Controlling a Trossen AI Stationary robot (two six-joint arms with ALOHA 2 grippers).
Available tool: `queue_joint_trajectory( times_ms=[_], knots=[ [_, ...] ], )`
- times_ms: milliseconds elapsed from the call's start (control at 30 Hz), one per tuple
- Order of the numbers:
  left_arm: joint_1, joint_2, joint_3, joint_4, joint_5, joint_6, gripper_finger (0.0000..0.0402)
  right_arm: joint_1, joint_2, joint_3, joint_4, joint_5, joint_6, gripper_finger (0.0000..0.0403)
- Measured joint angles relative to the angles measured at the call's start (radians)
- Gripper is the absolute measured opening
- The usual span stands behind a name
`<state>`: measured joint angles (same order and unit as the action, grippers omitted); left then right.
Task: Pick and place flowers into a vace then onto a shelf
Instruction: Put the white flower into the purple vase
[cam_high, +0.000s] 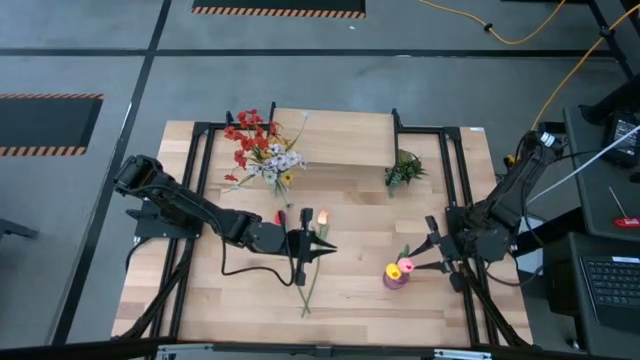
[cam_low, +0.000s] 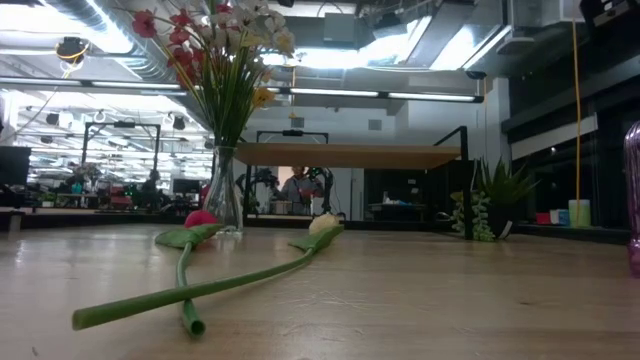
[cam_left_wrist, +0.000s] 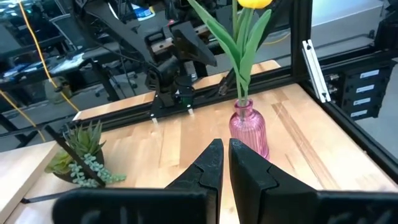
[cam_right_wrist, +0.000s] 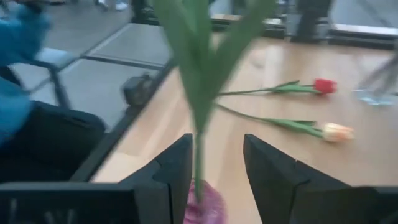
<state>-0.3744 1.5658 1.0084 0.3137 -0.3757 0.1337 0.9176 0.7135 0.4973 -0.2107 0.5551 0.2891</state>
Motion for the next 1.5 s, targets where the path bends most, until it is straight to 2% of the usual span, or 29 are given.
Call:
queue_joint_trajectory(
  times_ms=[167, 267, 500, 567, 867, 1100, 1300, 1500],
  knots=[
    [0.0, 0.0, 0.0, -0.021, -0.001, 0.004, 0.0019, 0.0, -0.044, 0.0, -0.08, 0.137, -0.007, 0.0137],
    [0.0, 0.0, 0.0, -0.047, -0.002, -0.041, 0.0019, 0.0, -0.064, 0.0, -0.099, 0.157, -0.009, 0.0119],
    [-0.006, 0.0, 0.0, -0.191, -0.105, -0.284, 0.0019, -0.012, -0.076, 0.0, -0.11, 0.183, -0.037, 0.0025],
    [-0.013, 0.0, 0.0, -0.233, -0.108, -0.336, 0.0019, -0.025, -0.078, -0.009, -0.106, 0.195, -0.061, 0.0007],
    [-0.032, 0.0, 0.0, -0.368, -0.09, -0.669, 0.0019, -0.107, -0.077, -0.08, 0.009, 0.196, -0.097, 0.0004],
    [-0.032, 0.006, 0.019, -0.419, -0.071, -0.85, 0.0004, -0.168, -0.077, -0.111, 0.109, 0.196, -0.143, 0.0006],
    [-0.053, 0.069, 0.16, -0.655, -0.048, -0.915, 0.0002, -0.2, -0.077, -0.111, 0.111, 0.195, -0.192, 0.0007],
    [-0.063, 0.156, 0.329, -0.934, -0.05, -1.097, 0.0002, -0.223, -0.077, -0.111, 0.111, 0.195, -0.231, 0.0007]
  ],
)
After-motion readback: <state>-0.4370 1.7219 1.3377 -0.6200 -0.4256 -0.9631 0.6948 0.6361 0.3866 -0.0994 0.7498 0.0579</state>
